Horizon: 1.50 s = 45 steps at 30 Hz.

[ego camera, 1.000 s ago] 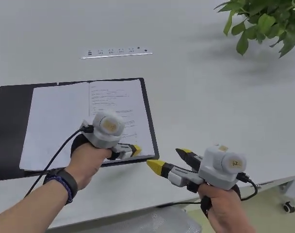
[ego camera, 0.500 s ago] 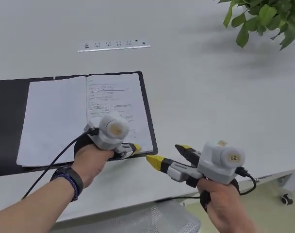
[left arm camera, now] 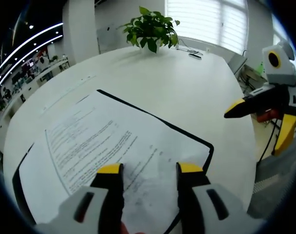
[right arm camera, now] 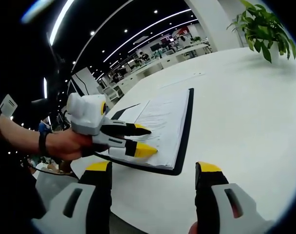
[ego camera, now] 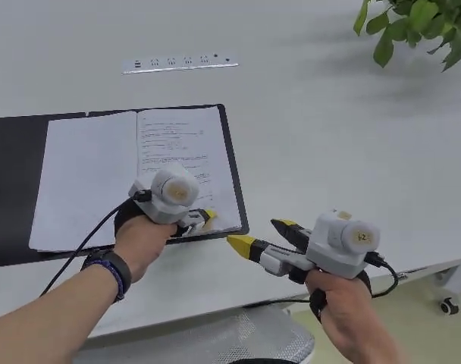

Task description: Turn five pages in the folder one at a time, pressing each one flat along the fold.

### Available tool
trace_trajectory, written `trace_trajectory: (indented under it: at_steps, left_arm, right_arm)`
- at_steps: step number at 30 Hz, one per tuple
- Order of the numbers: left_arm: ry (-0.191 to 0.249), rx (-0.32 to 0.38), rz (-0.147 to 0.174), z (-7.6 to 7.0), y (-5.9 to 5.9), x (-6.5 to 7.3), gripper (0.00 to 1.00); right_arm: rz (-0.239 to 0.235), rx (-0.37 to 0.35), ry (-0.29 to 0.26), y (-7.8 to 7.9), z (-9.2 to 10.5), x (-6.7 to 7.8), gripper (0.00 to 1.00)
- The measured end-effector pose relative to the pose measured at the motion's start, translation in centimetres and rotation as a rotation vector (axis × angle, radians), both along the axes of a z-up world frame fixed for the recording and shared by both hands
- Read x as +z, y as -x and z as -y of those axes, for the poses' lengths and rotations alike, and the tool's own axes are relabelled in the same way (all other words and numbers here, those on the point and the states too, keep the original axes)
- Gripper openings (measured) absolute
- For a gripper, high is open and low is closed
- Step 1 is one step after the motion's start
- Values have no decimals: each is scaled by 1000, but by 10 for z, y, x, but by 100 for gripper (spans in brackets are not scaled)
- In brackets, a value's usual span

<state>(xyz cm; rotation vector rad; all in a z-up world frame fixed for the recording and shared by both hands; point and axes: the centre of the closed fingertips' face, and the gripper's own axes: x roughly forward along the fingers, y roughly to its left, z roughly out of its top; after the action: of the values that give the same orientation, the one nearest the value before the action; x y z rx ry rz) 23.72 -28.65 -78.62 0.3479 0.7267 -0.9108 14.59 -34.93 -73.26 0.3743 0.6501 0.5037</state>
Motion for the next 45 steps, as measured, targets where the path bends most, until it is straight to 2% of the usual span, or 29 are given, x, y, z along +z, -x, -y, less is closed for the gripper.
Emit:
trace_trajectory:
  at_steps: [9,12,13,15,17,25,29,31,34,40,45]
  left_arm:
    - [10,19,-10,-1,-3,1,38]
    - [18,12,-30,2,1,3,37]
    - [27,18,-39,3,2,3,39]
    - [55,40,-78,8,6,4,44]
    - [59,48,-91,12,9,6,50]
    - [50,40,-86,23,16,4,65]
    - [8,22,-59,23,17,1,65]
    - [-28,-6,-27,21,17,-1,65]
    - [-19,2,-34,21,17,0,65]
    - [-27,-10,-22,19,16,0,62]
    - [-24,-9,-29,18,14,2,60]
  right_arm:
    - [-1,-5,-3,0,1,-1,68]
    - [-2,-6,-4,0,1,-1,68]
    - [-3,-6,-4,0,1,-1,68]
    - [-3,-5,-3,0,1,-1,68]
    - [-4,-6,-3,0,1,-1,68]
    - [-5,-5,-7,-1,0,-1,68]
    - [-9,-6,-8,-2,1,-2,67]
    - [-16,-17,-21,-3,2,-2,67]
    - [-11,-21,-19,-4,3,-2,66]
    - [-3,-14,-15,-8,3,0,66]
    - [2,-9,-19,-11,1,1,65]
